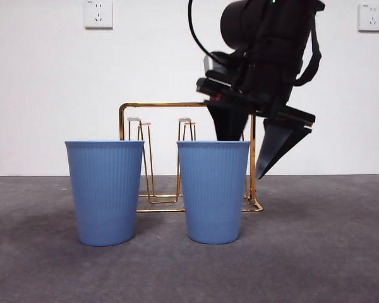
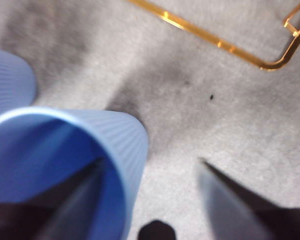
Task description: Pick up cup 1,put cup 1 in the cup rack,pick up cup 2,put cup 2 in the cup rack
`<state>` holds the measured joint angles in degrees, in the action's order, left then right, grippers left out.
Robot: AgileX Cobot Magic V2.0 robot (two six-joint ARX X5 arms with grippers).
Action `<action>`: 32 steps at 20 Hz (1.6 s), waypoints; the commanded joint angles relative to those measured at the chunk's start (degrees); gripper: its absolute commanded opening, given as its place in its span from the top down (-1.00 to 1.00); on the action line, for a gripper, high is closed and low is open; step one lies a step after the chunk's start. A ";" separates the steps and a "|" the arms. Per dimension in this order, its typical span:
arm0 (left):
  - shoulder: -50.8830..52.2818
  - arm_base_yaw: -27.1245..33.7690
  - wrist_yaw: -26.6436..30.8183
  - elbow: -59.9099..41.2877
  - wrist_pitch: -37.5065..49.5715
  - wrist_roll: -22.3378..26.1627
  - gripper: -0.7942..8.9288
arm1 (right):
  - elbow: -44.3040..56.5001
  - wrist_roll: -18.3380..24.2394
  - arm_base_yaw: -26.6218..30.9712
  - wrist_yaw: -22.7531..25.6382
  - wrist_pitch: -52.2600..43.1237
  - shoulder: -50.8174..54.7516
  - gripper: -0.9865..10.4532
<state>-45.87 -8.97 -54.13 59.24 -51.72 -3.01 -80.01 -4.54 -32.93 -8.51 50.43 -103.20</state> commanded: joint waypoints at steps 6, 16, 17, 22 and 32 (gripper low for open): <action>-3.06 -3.98 -0.39 0.22 6.01 -4.24 -0.46 | -0.39 2.36 -0.11 -1.25 0.94 -0.17 0.85; -8.31 -10.71 -1.90 0.22 36.83 -28.30 -0.46 | -0.42 0.74 -0.07 5.07 -3.52 33.59 0.85; -9.46 -12.37 0.11 0.22 41.90 -32.02 -0.46 | -0.42 -0.59 -0.07 5.99 -6.58 38.40 0.85; -17.38 -23.28 13.27 0.22 69.02 -49.13 -0.46 | -0.42 -2.78 -0.11 8.24 -18.45 50.90 0.85; -32.57 -35.56 33.92 0.22 104.91 -64.54 -0.46 | -0.39 -2.29 -0.13 5.07 -27.28 49.72 0.85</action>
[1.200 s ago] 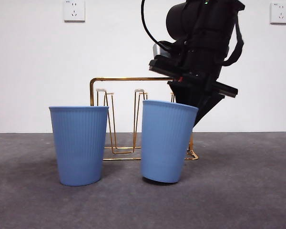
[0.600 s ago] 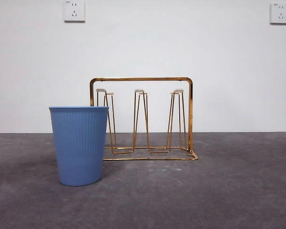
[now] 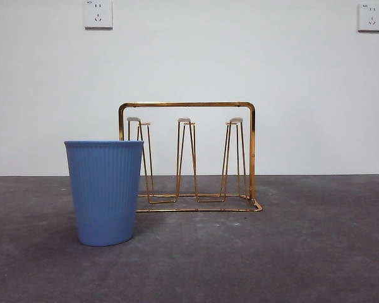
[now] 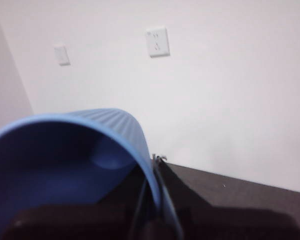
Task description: Pick up cup 1,put cup 1 in the cup rack,pick up cup 2,put cup 2 in the cup rack
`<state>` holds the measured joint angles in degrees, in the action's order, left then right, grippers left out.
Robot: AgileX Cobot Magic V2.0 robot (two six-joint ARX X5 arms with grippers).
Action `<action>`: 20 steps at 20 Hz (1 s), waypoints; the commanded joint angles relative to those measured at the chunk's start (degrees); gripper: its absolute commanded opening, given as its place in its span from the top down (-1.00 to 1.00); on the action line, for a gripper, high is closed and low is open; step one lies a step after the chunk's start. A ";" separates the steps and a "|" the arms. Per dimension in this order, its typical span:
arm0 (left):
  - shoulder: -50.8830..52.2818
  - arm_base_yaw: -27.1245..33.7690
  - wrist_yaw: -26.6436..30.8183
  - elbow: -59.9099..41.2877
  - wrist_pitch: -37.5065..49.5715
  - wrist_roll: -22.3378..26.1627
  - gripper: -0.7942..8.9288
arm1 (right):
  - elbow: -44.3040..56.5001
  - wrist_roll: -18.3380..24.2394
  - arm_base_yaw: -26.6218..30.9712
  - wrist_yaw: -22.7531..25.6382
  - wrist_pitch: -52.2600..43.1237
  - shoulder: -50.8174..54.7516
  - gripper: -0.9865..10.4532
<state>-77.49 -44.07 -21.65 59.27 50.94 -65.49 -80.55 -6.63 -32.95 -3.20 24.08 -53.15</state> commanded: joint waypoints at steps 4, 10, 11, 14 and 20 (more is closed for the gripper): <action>-2.67 -0.55 5.29 0.22 5.75 -2.25 -0.46 | 0.15 0.39 -0.11 -1.77 -1.07 -2.73 0.85; -2.71 -0.42 6.73 0.22 5.97 -2.21 -0.46 | 0.15 0.39 -0.50 -4.52 -3.50 -7.23 0.85; -2.71 -0.37 6.73 0.22 5.97 -2.19 -0.45 | 0.15 0.50 -1.01 -4.50 -3.17 -7.74 0.85; -2.71 -0.37 6.95 0.20 7.26 -2.21 -0.45 | 0.15 0.85 -2.01 -4.33 -3.06 -8.52 0.85; -2.71 -0.37 7.78 0.22 7.45 -2.43 -0.06 | 0.15 0.83 -2.01 -4.33 -2.10 -8.61 0.85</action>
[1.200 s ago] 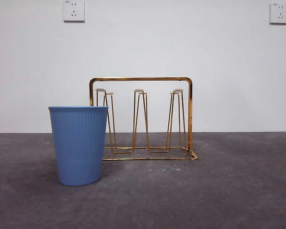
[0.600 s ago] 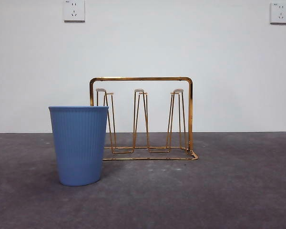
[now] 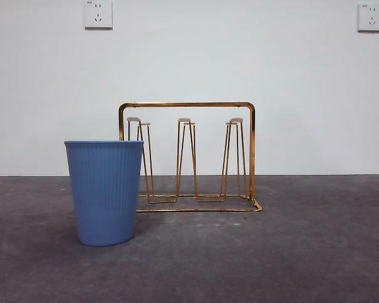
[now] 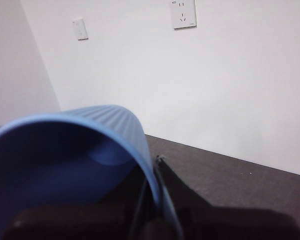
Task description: Pick up cup 1,put cup 1 in the cup rack,pick up cup 2,put cup 2 in the cup rack
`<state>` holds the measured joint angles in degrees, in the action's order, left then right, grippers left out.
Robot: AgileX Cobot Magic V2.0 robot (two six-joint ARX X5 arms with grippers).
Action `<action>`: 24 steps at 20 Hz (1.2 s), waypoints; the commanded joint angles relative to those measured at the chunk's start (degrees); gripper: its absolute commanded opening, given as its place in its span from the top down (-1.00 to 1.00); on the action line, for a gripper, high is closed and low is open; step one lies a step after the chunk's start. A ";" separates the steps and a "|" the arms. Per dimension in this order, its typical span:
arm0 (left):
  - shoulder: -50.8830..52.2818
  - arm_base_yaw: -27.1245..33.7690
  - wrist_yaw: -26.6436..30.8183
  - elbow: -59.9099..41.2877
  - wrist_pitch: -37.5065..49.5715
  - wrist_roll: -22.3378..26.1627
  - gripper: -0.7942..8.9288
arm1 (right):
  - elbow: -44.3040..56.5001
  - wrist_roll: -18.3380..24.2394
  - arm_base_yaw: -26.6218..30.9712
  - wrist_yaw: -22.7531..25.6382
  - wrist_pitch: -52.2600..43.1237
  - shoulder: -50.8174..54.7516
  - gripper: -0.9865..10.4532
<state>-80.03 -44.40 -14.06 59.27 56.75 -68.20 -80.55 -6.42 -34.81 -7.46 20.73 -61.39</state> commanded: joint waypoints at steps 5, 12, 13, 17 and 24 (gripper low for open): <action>-0.17 -0.07 0.17 0.22 1.62 0.28 0.05 | 0.15 0.72 -0.15 -0.02 4.59 -0.37 0.85; -0.17 -0.07 -0.72 0.20 1.60 0.28 0.53 | 0.15 1.05 -0.15 -0.04 6.51 -0.37 0.85; -0.17 -0.07 -1.31 0.20 1.62 0.28 0.53 | 0.15 1.05 -0.15 -0.04 6.73 -0.37 0.85; -0.17 -0.07 -2.56 0.20 1.60 0.28 0.61 | 0.15 1.05 -0.15 -0.04 7.39 -0.33 0.85; -0.17 -0.04 -3.63 0.22 1.55 0.33 0.85 | 0.15 1.05 -0.15 -0.02 8.92 -0.22 0.82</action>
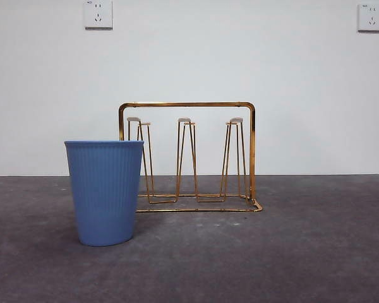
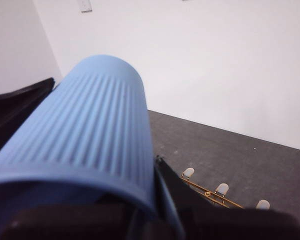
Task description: Pick up cup 1,put cup 1 in the cup rack,pick up cup 2,put cup 2 in the cup rack
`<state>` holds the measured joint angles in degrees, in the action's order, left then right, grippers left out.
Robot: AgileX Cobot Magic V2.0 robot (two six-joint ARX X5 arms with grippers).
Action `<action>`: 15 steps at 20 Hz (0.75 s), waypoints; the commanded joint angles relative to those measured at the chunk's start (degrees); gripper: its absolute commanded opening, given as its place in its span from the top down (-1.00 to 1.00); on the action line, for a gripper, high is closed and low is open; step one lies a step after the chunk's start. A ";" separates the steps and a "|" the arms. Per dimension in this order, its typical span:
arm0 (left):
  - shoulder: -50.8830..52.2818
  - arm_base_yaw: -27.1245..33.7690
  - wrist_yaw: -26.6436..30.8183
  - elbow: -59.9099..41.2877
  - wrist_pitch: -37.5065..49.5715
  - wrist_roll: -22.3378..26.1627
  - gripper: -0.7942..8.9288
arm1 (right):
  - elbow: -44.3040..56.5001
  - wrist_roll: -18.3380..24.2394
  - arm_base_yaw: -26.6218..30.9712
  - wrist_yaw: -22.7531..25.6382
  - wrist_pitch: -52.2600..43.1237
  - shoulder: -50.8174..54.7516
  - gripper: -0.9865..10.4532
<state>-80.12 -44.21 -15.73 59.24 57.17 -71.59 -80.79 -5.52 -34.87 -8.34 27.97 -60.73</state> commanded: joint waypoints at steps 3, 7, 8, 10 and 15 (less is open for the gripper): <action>-0.09 -0.24 -2.73 0.22 0.96 4.20 0.85 | 0.37 0.15 -0.09 0.85 2.27 -0.63 0.75; -0.07 -0.11 -2.84 0.22 0.81 5.11 0.85 | 0.37 0.15 -0.04 0.92 4.48 0.33 0.53; -0.02 0.11 -3.26 0.24 0.76 5.53 0.85 | 0.37 0.17 -0.04 0.92 5.55 0.72 0.53; -0.02 0.70 -4.24 0.22 0.74 5.88 0.85 | 0.37 0.37 -0.04 1.95 8.15 1.90 0.53; 0.00 1.42 -4.39 0.24 -3.15 10.84 0.85 | 0.37 3.17 -0.04 9.90 19.71 7.58 0.53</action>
<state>-80.12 -42.89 -19.92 59.27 53.71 -63.26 -80.82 -3.29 -34.92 1.39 47.81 -53.19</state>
